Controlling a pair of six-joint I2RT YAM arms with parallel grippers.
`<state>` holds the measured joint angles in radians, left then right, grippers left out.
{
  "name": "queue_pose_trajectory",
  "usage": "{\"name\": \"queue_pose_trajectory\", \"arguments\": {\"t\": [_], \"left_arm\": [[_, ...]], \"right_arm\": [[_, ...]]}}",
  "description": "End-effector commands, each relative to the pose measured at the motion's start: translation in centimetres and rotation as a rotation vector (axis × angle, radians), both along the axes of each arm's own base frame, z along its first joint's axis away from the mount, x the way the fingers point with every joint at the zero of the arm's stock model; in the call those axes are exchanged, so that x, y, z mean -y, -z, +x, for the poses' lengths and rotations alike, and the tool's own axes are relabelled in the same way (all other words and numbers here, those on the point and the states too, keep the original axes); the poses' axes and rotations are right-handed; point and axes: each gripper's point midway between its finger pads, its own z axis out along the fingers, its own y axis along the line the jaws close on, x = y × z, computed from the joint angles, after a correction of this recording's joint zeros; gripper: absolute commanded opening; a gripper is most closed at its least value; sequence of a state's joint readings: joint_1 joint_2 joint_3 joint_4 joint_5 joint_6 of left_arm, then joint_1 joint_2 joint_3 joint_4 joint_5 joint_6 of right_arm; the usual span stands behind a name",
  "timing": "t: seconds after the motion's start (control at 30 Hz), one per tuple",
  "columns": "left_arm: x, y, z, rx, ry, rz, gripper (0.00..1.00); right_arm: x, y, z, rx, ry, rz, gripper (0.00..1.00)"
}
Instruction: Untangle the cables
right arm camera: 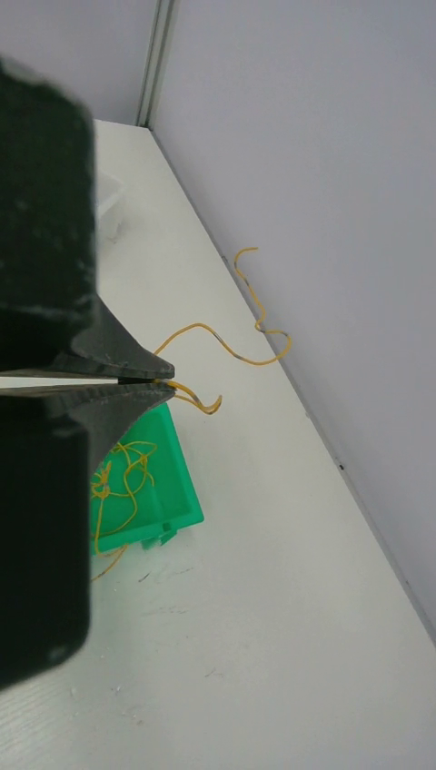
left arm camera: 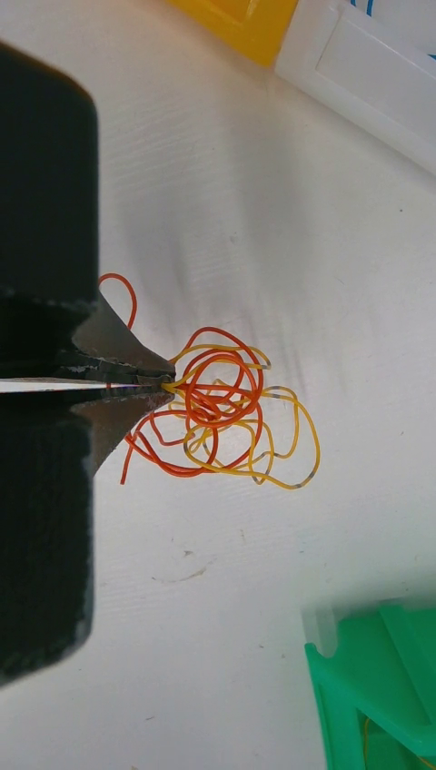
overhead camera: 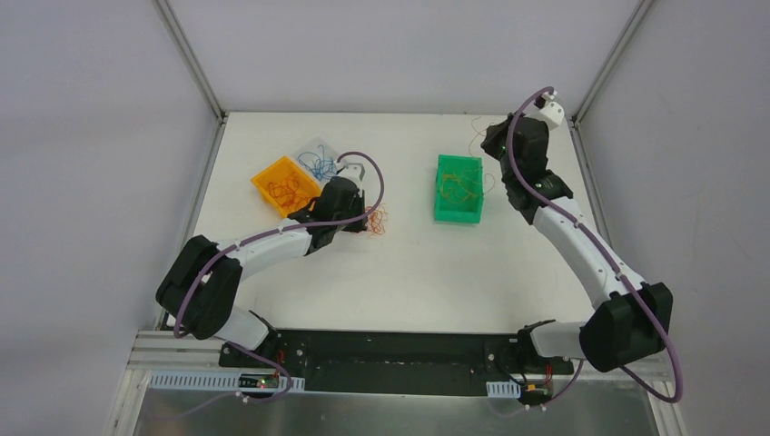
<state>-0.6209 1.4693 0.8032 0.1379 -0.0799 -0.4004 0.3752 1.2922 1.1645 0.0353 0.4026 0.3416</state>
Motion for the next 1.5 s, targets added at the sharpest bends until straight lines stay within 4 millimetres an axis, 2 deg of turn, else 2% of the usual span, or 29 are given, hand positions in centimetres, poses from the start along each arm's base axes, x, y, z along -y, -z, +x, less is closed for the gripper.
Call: {"name": "queue_pose_trajectory", "arguments": {"t": [0.0,0.3,0.4,0.6,0.73,0.9,1.07,1.2,1.33,1.37,1.47], "left_arm": [[0.7,-1.4,0.4,0.038,0.02,-0.032,0.0],[0.6,-1.5,0.4,0.041,0.02,-0.027,0.0],[0.8,-1.5,0.3,0.037,0.026,-0.033,0.0],[0.8,-1.4,0.3,0.036,0.029,-0.035,0.0],[0.8,-1.4,0.3,0.036,0.025,-0.032,0.0],[0.8,-1.3,0.4,0.035,0.024,-0.029,0.0],[1.0,-1.1,0.3,0.027,0.033,-0.031,0.0],[0.9,-1.1,0.3,0.029,0.037,-0.031,0.0],[1.0,-1.0,0.1,0.021,0.04,-0.035,0.0],[1.2,-0.9,0.1,0.017,0.048,-0.039,0.0],[1.3,-1.0,0.0,0.018,0.053,-0.043,0.0]], "right_arm": [[-1.0,1.0,2.0,0.007,-0.033,0.089,0.0],[-1.8,3.2,1.9,-0.055,-0.083,0.056,0.0],[-1.0,5.4,1.4,-0.093,-0.048,0.033,0.0],[-0.6,11.5,-0.4,-0.226,-0.057,-0.005,0.0],[0.6,15.5,-1.8,-0.329,-0.01,-0.043,0.0],[0.8,19.1,-2.6,-0.46,0.026,-0.203,0.0],[-0.6,20.8,-1.3,-0.571,0.038,-0.383,0.0],[-1.5,22.1,0.3,-0.641,0.034,-0.431,0.0],[-2.2,23.1,0.6,-0.7,0.004,-0.445,0.0],[-2.4,22.8,0.5,-0.696,-0.007,-0.44,0.02],[-2.7,21.0,0.2,-0.662,-0.032,-0.412,0.22]]}}
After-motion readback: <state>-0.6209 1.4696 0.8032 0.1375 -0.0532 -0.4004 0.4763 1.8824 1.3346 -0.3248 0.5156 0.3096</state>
